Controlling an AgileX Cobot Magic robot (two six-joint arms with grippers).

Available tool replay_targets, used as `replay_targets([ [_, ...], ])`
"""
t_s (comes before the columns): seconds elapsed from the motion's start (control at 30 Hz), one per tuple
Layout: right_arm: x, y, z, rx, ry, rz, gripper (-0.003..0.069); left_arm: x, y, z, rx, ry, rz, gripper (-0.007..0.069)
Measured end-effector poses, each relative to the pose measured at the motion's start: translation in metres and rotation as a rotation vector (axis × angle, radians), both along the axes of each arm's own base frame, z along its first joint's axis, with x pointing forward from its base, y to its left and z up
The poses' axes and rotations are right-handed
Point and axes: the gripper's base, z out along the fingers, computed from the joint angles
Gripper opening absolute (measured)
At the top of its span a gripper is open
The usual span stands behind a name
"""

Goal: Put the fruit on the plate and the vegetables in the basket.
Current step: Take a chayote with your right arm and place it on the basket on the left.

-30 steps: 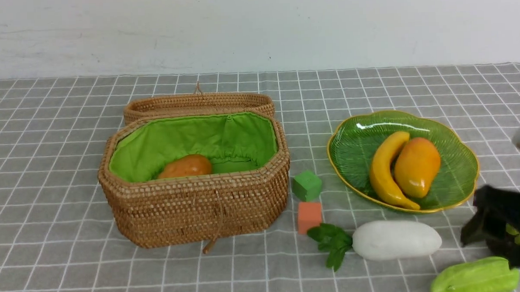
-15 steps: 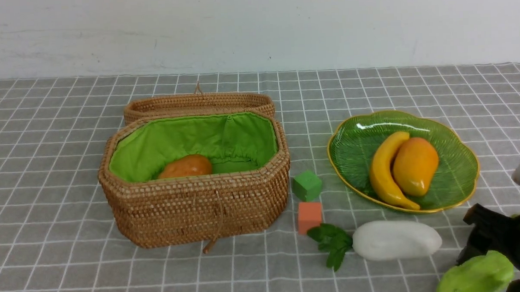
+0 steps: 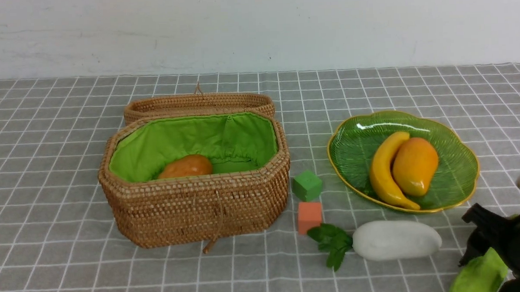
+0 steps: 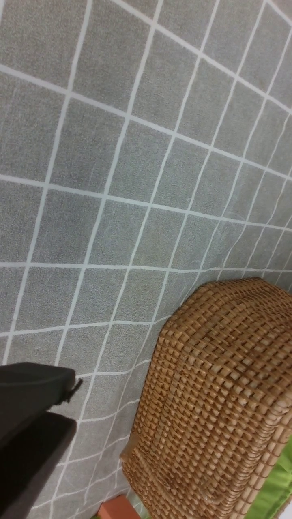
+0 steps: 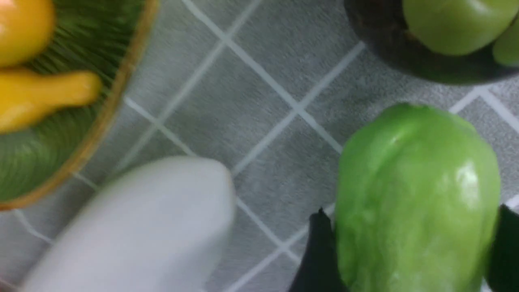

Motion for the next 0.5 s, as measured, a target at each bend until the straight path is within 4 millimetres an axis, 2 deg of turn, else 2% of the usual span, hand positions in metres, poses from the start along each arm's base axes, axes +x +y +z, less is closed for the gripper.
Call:
replay_targets([
  [0.07, 0.000, 0.000, -0.004, -0.020, 0.006, 0.059, 0.0435, 0.000, 0.000, 0.000, 0.000, 0.000, 0.000, 0.0104],
  [0.2, -0.001, 0.001, -0.003, -0.049, -0.016, 0.197, 0.0434, 0.000, 0.000, 0.000, 0.000, 0.000, 0.000, 0.0109],
  [0.3, -0.007, 0.007, 0.005, -0.009, -0.034, 0.274, 0.0434, 0.000, 0.000, 0.000, 0.000, 0.000, 0.000, 0.0113],
  [0.43, -0.012, 0.018, 0.037, 0.068, -0.184, 0.320, 0.0434, 0.000, 0.000, 0.000, 0.000, 0.000, 0.000, 0.0113],
  [0.5, -0.008, 0.036, 0.080, 0.105, -0.396, 0.423, 0.0434, 0.000, 0.000, 0.000, 0.000, 0.000, 0.000, 0.0118],
])
